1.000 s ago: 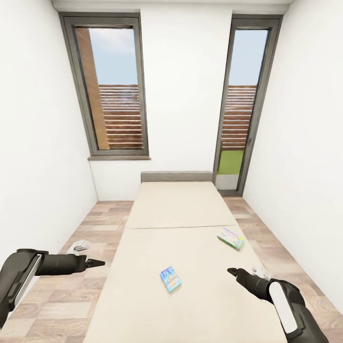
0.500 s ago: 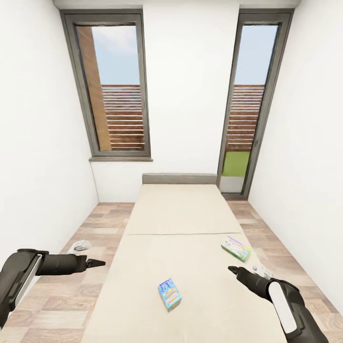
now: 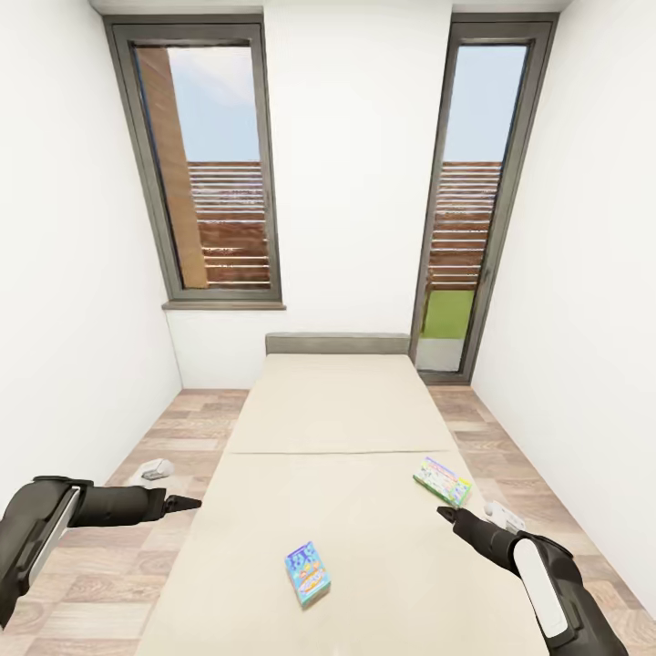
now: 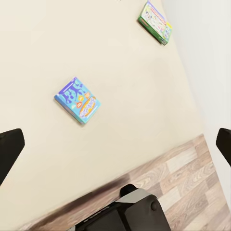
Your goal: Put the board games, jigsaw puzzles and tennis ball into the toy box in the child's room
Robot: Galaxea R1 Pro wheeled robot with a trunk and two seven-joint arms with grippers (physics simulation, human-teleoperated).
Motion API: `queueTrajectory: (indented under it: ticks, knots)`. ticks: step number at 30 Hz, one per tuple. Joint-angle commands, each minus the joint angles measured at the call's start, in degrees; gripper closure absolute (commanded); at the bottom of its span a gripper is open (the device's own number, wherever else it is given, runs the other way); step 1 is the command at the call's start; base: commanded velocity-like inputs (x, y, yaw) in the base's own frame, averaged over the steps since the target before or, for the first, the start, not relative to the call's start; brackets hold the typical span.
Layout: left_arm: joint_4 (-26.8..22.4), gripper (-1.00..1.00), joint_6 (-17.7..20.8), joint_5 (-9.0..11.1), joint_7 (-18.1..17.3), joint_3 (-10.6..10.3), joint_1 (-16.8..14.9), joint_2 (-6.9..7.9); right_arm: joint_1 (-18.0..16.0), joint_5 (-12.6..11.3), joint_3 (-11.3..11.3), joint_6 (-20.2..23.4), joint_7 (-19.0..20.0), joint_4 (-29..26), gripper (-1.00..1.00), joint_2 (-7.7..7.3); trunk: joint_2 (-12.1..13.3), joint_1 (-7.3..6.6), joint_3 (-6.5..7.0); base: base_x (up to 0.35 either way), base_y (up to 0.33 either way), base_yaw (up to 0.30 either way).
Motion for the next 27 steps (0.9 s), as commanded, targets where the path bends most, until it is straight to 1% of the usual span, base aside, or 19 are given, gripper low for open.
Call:
queueTrajectory:
  ticks: [1, 12, 27]
  knots:
    - [0.0, -1.0, 0.5, 0.0, -0.2, 0.0, 0.0, 0.01, 0.0, -0.1, -0.1, 0.3, 0.1, 0.0, -1.0, 0.01, 0.0, 0.03, -0.03, 0.023, -0.074, 0.0]
    - [0.0, -1.0, 0.5, 0.0, -0.2, 0.1, 0.0, 0.06, 0.0, 0.0, 0.0, 0.2, 0.0, 0.2, -1.0, 0.01, 0.0, 0.03, -0.03, 0.007, -0.142, 0.0]
    - [0.0, -1.0, 0.5, 0.0, -0.2, 0.1, 0.0, 0.07, 0.0, 0.1, 0.0, 0.1, 0.0, 0.3, -1.0, 0.02, 0.0, 0.03, -0.03, 0.0, -0.024, 0.0]
